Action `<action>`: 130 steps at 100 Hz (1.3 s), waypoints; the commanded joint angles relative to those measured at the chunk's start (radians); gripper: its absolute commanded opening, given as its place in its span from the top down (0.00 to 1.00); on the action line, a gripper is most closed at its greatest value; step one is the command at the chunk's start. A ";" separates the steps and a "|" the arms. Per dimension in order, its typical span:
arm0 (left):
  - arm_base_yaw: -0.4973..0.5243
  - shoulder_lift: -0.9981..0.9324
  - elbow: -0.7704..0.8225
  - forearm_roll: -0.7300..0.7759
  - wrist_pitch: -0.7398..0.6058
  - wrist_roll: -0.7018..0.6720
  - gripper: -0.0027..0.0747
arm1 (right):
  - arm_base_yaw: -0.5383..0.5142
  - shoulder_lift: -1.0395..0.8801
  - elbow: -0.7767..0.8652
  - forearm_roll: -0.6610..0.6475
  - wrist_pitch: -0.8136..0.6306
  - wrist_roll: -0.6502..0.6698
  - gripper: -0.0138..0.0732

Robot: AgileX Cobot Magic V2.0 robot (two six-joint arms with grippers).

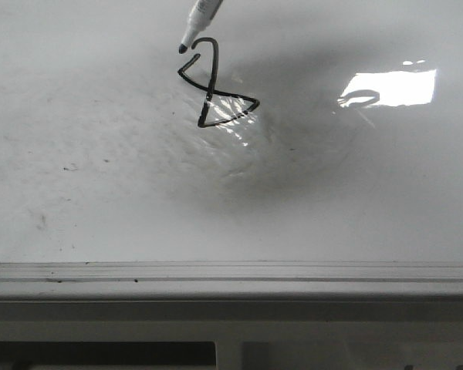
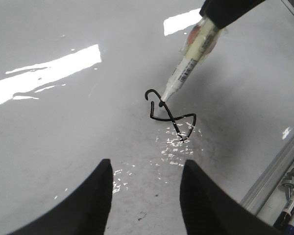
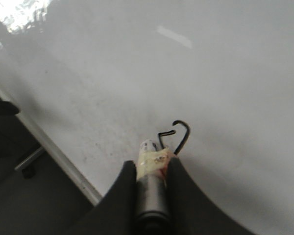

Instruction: Write number 8 on whiteboard

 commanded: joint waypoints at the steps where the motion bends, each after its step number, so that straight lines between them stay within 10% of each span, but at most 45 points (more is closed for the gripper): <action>1: 0.003 0.033 -0.028 0.028 -0.090 -0.010 0.57 | 0.035 -0.032 -0.029 0.008 -0.017 0.001 0.91; 79: -0.050 0.409 -0.053 0.118 -0.450 -0.013 0.58 | 0.097 0.092 -0.029 0.167 -0.021 0.002 0.91; 130: -0.050 0.451 -0.053 0.123 -0.485 -0.013 0.99 | 0.097 0.092 -0.029 0.191 -0.006 0.002 0.91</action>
